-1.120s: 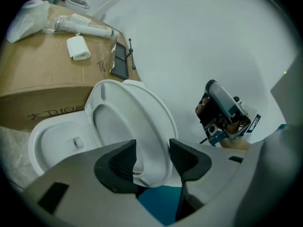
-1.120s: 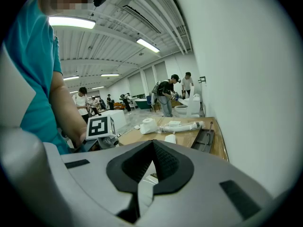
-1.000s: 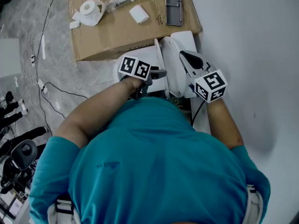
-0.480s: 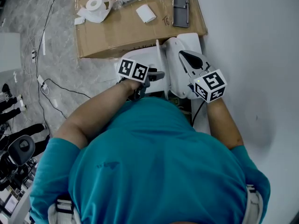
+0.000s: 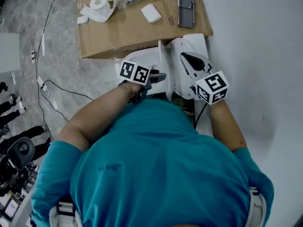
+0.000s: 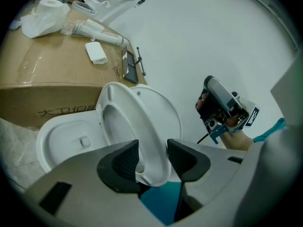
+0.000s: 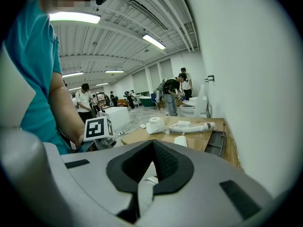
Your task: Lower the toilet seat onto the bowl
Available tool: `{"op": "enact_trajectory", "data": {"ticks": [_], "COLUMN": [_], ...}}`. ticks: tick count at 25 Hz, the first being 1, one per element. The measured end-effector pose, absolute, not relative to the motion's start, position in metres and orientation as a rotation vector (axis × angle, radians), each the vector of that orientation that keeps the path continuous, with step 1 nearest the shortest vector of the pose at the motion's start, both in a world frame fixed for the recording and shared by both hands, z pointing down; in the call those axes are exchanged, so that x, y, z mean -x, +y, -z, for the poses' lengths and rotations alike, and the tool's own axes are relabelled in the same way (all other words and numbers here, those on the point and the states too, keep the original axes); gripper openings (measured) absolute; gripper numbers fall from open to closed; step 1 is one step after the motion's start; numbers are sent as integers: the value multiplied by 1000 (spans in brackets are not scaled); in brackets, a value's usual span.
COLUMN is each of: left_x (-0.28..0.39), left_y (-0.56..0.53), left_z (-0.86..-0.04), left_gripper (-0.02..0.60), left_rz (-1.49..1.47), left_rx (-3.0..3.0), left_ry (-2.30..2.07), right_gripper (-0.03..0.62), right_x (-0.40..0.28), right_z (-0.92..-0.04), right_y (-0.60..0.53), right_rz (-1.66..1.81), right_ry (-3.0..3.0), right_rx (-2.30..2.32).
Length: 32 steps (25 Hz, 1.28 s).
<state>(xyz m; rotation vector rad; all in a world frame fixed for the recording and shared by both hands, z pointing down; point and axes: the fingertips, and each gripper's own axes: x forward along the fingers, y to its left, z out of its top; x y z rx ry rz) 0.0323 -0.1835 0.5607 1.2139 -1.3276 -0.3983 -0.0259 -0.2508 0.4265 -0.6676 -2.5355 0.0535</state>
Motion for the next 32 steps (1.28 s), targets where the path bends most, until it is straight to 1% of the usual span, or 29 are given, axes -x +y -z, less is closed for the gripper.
{"op": "enact_trajectory", "data": {"ticks": [4,7,8,9,10,11,20,32], "left_x": [-30,-28,-27,-25,-24,-24,-21,-16], "left_y": [-173,-162,-158,-154,-150,-147,-124,-97], "left_z": [-565,-567,-568,-569,-571,-572,-582,-595], "left_gripper": [195,175,161,125,106,101,80,68], "left_rz": [389,376,372,369,370,372,360,372], "left_rx": [-1217,-1211,-1201,-1186,-1171,-1160,-1114,-1059], "left_ry": [-1327,-1334,-1342,-1351,-1357,-1361,-1391,-1412], "right_gripper": [-11,-11,-11,-11,-11,-11,-11,-11], "right_x": [26,29,31,32,33,35,38,42], "right_z": [-432,-433,-432,-432,-431,-431,-435,-439], "right_y": [-242,-233,-229,-225,-221,-218,-197,-184], "right_rz": [-55,-54,-53,-50,-48,-45,-22,-16], "right_ry": [-2524,-2513,-2511,-2509,-2508,-2507,-2487,-2475], "right_rx": [671,678,683,690,698,706,753,764]}}
